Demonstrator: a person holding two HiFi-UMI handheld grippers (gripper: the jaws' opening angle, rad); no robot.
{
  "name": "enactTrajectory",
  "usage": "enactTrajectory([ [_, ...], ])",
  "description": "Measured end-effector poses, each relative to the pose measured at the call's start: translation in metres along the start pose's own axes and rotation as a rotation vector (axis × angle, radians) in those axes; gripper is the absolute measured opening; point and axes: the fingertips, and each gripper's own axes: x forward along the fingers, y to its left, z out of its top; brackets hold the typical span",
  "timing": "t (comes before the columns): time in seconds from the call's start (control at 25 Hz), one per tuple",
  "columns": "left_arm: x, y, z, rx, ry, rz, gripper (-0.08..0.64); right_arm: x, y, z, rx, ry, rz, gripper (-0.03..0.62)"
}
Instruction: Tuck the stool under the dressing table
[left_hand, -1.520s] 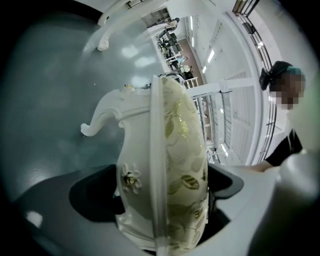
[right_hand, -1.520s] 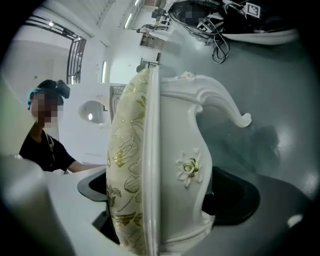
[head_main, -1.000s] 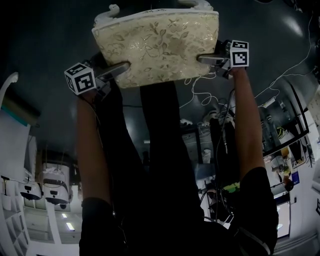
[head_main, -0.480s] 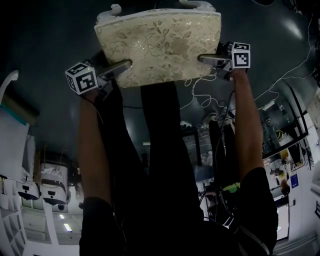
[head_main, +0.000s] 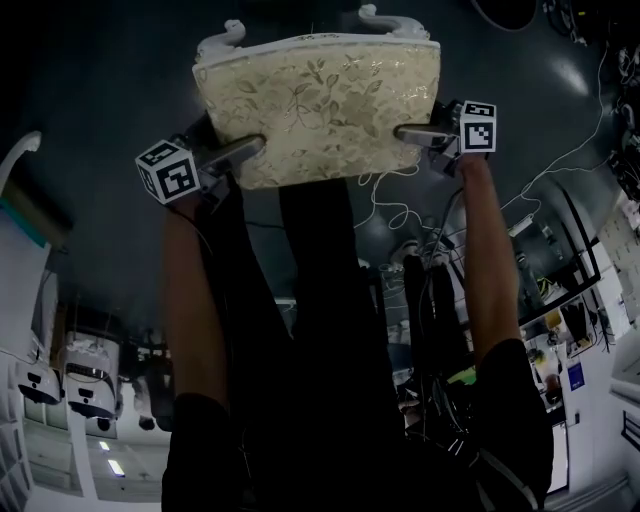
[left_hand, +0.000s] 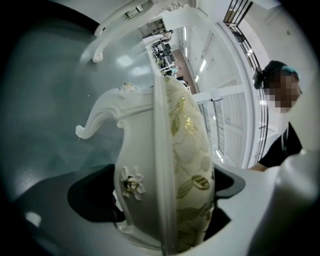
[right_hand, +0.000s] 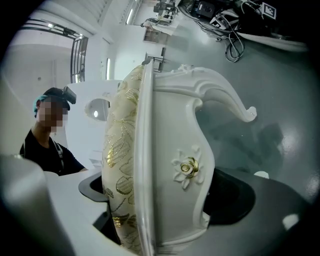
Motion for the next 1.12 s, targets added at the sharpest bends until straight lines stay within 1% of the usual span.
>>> enactTrajectory([
  [0.2,-0.054,-0.031,0.001,-0.036,-0.076,0.024,0.58,0.02,0.055,0.006,-0.002,0.032,0.012,0.581],
  [0.4,-0.075,-0.068,0.006,-0.062,-0.121,0.047,0.58,0.013,0.093,0.016,-0.002,0.101,0.033,0.581],
  [0.52,-0.095,-0.085,0.01,-0.077,-0.182,0.06,0.58,0.018,0.117,0.026,-0.012,0.144,0.042,0.581],
  [0.6,-0.129,-0.095,0.009,-0.086,-0.242,0.067,0.58,0.038,0.146,0.03,-0.036,0.182,0.043,0.581],
  [0.68,-0.169,-0.107,0.002,-0.101,-0.283,0.068,0.58,0.061,0.181,0.027,-0.05,0.211,0.037,0.581],
  [0.88,-0.24,-0.129,-0.009,-0.115,-0.353,0.075,0.58,0.103,0.241,0.021,-0.087,0.281,0.037,0.581],
  [1.12,-0.318,-0.142,-0.019,-0.141,-0.405,0.081,0.58,0.157,0.301,0.012,-0.095,0.333,0.04,0.581],
])
